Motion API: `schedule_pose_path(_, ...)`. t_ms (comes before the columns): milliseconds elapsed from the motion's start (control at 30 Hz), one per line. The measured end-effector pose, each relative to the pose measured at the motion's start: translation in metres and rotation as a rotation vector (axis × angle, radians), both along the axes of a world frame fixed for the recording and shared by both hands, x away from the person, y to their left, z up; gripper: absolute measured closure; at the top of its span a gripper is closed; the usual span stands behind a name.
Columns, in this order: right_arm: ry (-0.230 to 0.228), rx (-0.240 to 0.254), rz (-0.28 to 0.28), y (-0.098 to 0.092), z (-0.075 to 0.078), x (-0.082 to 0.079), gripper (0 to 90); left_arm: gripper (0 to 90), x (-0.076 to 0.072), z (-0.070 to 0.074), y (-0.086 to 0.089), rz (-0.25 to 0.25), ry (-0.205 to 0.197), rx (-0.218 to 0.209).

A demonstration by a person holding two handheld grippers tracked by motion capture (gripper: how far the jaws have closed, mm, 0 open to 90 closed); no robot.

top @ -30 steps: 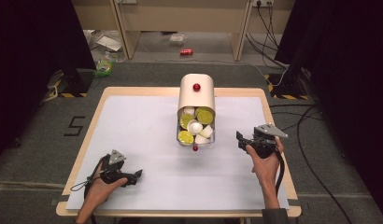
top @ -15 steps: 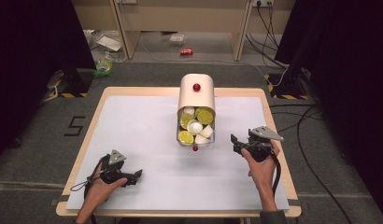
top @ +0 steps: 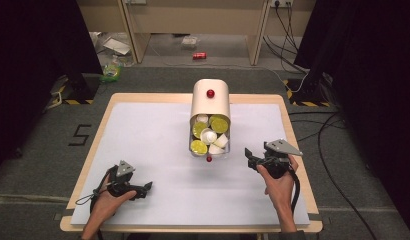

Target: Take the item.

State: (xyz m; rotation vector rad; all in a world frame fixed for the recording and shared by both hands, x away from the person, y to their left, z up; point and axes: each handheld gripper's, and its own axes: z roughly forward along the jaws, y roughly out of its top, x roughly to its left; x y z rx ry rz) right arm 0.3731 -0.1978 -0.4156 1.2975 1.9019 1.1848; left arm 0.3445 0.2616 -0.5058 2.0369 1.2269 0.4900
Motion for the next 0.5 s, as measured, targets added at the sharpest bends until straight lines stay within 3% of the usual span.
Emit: schedule_pose_path(500, -0.003, -0.001, 0.019, 0.0036, 0.0002, -0.0093, 26.2, 0.0, 0.0000, 0.0000, 0.0000, 0.000, 0.000, 0.000)
